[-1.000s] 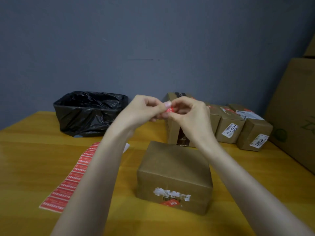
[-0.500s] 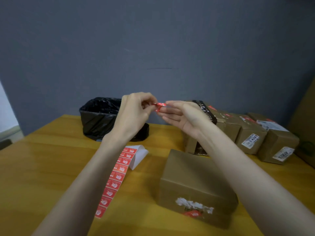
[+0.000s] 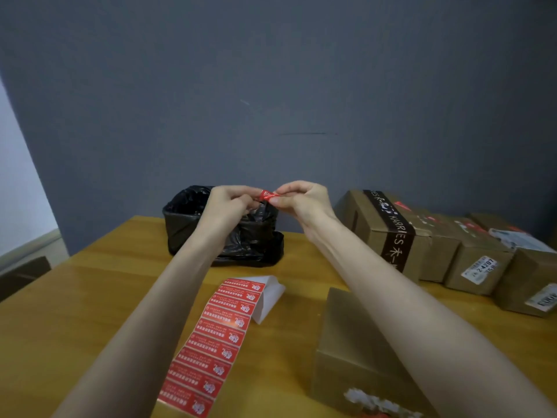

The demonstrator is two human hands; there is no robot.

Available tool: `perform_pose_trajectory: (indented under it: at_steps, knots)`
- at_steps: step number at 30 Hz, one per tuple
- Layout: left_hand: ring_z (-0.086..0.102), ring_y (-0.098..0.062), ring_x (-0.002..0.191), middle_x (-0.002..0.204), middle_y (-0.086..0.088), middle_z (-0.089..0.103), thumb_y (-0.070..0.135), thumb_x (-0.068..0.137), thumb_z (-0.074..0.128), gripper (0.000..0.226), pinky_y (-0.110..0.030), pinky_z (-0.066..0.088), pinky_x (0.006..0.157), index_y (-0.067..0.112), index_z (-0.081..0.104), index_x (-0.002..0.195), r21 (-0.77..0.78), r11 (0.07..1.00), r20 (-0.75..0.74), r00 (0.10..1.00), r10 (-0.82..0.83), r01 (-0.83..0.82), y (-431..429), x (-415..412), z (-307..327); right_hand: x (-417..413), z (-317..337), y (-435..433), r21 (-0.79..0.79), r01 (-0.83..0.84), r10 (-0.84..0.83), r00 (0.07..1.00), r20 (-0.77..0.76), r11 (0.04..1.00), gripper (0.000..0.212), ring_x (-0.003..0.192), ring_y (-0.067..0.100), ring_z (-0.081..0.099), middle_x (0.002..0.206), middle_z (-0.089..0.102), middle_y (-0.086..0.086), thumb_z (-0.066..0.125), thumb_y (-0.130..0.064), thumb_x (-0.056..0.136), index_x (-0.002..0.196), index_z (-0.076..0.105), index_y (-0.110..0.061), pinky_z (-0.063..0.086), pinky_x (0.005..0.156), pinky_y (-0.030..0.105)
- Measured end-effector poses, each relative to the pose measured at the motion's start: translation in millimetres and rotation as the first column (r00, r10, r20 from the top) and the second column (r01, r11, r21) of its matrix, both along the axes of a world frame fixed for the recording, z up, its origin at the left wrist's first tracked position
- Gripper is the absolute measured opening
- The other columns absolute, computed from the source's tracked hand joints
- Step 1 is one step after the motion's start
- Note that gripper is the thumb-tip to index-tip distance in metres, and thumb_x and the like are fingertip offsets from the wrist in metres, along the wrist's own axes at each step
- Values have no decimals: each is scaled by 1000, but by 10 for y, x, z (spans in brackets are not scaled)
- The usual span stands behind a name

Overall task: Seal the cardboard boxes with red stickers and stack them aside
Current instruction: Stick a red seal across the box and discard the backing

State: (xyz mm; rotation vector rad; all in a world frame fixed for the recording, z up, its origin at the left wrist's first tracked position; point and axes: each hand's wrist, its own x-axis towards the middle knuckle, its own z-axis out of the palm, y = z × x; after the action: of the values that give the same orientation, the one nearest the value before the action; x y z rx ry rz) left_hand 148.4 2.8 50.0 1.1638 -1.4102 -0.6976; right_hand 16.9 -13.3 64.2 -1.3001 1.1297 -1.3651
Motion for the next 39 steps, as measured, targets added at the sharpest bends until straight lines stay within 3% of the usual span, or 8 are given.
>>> perform_pose_trajectory:
  at_steps: [3, 6, 12, 15, 20, 24, 28, 39]
  knots:
    - [65, -16, 86, 88, -8, 68, 3, 91, 50, 18, -22, 50, 78, 4, 67, 96, 172, 979, -375, 926, -41, 113, -136, 27, -7, 61, -22, -120, -1, -32, 32, 998, 55, 999, 24, 62, 15, 59, 67, 61, 8, 69, 16, 70, 66, 59, -6, 53, 66, 18]
    - [66, -15, 84, 90, -7, 69, 14, 93, 54, 16, -23, 50, 72, 5, 61, 105, 251, 952, -530, 848, -15, 174, -342, 118, -50, 110, -66, -253, 23, -47, 44, 993, 106, 999, 23, 63, 17, 60, 68, 61, 10, 66, 17, 73, 67, 59, -4, 55, 68, 20]
    - [61, -12, 78, 77, -2, 66, 2, 84, 64, 12, -24, 49, 80, 11, 66, 77, 245, 969, -279, 960, 30, 40, -643, 174, -135, 234, -137, -498, 101, -41, 32, 995, 92, 994, 20, 64, 16, 59, 70, 59, 10, 57, 19, 79, 98, 63, 16, 56, 69, 21]
    - [58, -10, 73, 73, 0, 63, 3, 81, 68, 15, -22, 48, 74, 12, 64, 70, 229, 967, -173, 972, 157, -116, -811, 210, -126, 249, -198, -628, 109, 24, -25, 1000, 9, 994, 19, 76, 16, 60, 81, 63, 8, 59, 12, 82, 98, 68, 7, 53, 87, 27]
    - [60, -15, 80, 79, -6, 65, 6, 79, 72, 4, -26, 46, 81, 6, 69, 78, 80, 934, 198, 924, 326, -347, -976, 305, -211, 169, -330, -749, 119, 66, -56, 995, -84, 991, 19, 94, 10, 52, 93, 60, -4, 58, -2, 88, 99, 71, -10, 43, 92, 25]
    - [64, -26, 84, 81, -15, 66, 7, 71, 79, 25, -41, 53, 81, 6, 56, 80, 47, 931, 331, 885, 327, -361, -1046, 331, -295, 176, -373, -769, 107, 40, -27, 992, -121, 993, 15, 97, 12, 53, 97, 63, 0, 60, -5, 88, 97, 71, -10, 43, 92, 25]
    - [64, -27, 87, 76, -8, 62, -1, 76, 72, 21, -41, 51, 88, 10, 58, 66, 15, 940, 463, 835, 297, -342, -1044, 334, -346, 195, -353, -782, 78, 46, -35, 991, -131, 996, 15, 93, 11, 55, 106, 67, 7, 62, -11, 88, 100, 70, -6, 44, 87, 25]
    - [55, -26, 116, 117, -16, 65, -3, 90, 51, 25, -33, 40, 103, 1, 69, 106, 81, 964, 602, 783, 156, -255, -1053, 393, -330, 170, -320, -660, 55, 11, 0, 978, -210, 998, 16, 111, 16, 55, 113, 67, 5, 60, -10, 89, 99, 71, -7, 43, 98, 28]
